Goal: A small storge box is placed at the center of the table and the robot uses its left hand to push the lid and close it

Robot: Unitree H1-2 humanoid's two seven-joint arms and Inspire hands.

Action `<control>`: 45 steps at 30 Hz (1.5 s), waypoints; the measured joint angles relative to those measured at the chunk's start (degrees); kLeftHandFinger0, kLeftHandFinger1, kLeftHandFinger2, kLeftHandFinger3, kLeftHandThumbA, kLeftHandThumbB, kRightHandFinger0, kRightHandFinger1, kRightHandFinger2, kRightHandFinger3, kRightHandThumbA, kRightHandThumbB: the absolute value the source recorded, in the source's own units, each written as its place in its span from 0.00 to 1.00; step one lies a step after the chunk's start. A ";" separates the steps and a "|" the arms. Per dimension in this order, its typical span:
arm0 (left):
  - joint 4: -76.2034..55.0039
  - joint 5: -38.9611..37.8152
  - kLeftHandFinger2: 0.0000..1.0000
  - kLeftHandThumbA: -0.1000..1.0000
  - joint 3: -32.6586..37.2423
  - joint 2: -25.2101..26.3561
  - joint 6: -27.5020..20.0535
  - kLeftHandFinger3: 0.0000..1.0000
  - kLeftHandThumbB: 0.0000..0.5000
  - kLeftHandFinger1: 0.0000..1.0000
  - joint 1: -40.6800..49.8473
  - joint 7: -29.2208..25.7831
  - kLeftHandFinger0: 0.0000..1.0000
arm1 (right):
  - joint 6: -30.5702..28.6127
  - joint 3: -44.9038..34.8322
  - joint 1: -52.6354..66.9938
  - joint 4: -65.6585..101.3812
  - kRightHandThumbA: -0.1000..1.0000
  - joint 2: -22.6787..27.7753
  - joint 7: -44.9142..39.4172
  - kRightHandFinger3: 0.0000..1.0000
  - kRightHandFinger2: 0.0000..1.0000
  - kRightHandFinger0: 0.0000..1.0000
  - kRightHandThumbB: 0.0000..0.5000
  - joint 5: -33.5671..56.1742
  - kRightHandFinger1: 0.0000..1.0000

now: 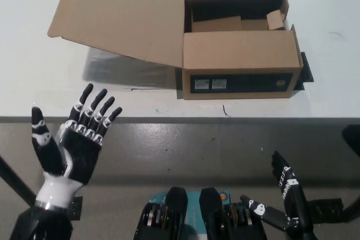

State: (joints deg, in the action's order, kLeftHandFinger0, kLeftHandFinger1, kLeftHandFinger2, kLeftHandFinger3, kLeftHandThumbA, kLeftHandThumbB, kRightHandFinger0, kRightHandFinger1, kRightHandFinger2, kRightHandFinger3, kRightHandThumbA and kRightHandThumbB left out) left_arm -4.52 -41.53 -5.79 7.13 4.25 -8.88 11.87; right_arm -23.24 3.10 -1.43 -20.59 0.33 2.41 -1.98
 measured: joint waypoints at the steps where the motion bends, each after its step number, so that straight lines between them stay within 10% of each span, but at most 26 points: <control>1: 1.61 -1.39 1.00 1.00 -0.85 -0.35 0.94 1.00 0.73 1.00 -1.10 0.01 1.00 | 0.00 0.01 0.00 0.00 1.00 0.00 0.01 1.00 1.00 1.00 0.80 -0.01 1.00; 20: 22.92 -14.99 1.00 1.00 -11.21 -3.04 13.21 1.00 0.77 1.00 -16.77 2.67 1.00 | -0.63 0.08 -1.69 0.00 1.00 -0.01 1.31 1.00 1.00 1.00 0.75 -0.46 1.00; 45: 55.98 -9.13 1.00 1.00 -14.21 -1.77 11.01 1.00 0.83 1.00 -41.55 3.58 1.00 | -0.79 0.38 -2.16 -0.09 1.00 -0.04 2.06 1.00 1.00 1.00 0.75 -0.49 1.00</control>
State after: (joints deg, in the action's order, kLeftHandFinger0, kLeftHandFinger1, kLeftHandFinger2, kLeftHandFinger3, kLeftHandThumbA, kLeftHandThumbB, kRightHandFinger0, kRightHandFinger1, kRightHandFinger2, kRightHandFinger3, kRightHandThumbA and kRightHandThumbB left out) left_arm 51.46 -50.66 -20.00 5.36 15.25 -50.43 15.46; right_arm -24.04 3.48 -3.59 -20.68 0.29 4.47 -2.47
